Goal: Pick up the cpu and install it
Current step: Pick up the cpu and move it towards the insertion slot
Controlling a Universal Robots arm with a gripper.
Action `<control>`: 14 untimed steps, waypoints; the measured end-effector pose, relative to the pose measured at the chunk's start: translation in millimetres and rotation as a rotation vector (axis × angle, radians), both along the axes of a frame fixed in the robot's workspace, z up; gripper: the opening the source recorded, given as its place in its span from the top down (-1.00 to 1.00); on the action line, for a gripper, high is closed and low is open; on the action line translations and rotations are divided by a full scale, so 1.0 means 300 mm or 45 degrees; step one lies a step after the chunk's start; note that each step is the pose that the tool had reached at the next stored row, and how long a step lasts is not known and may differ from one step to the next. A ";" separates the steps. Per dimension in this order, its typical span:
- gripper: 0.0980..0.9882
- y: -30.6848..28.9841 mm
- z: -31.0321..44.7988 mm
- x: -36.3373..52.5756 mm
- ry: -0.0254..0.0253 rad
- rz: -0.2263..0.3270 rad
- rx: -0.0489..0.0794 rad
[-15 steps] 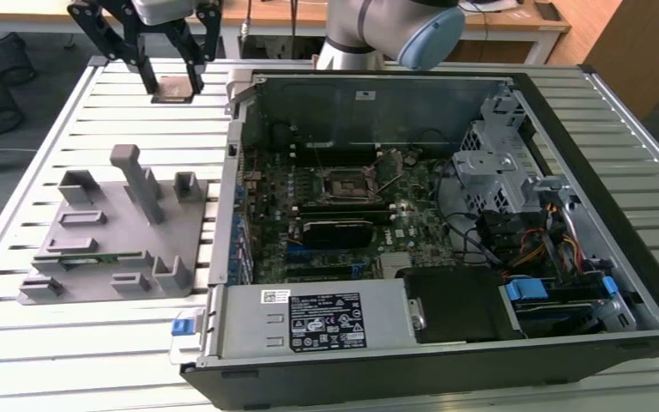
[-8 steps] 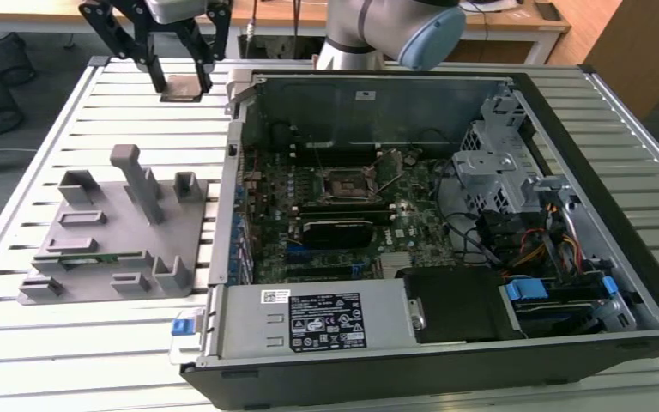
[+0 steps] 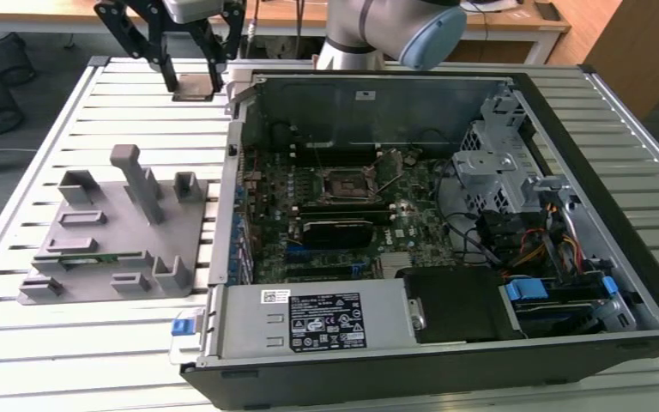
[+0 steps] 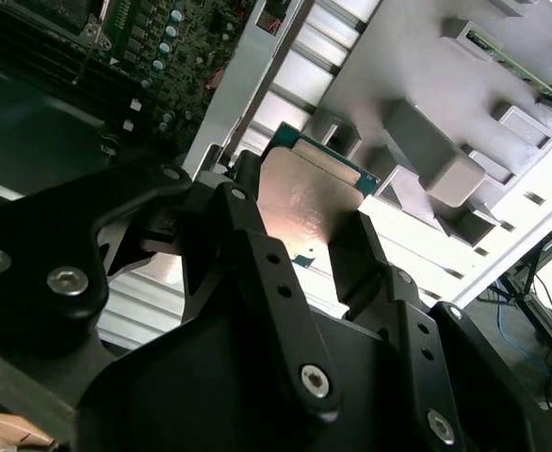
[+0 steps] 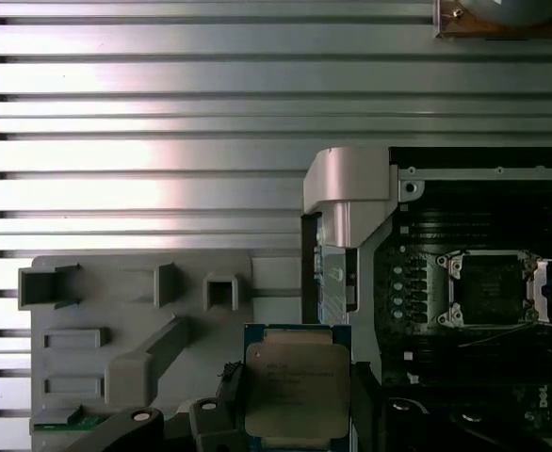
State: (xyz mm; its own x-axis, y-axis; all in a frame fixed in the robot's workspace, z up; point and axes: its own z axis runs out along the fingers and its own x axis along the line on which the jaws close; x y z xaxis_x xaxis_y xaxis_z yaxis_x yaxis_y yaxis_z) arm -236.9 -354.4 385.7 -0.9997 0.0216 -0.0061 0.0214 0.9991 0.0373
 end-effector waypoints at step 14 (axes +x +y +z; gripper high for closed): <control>0.01 -0.007 -0.001 0.089 0.0013 -0.002 0.000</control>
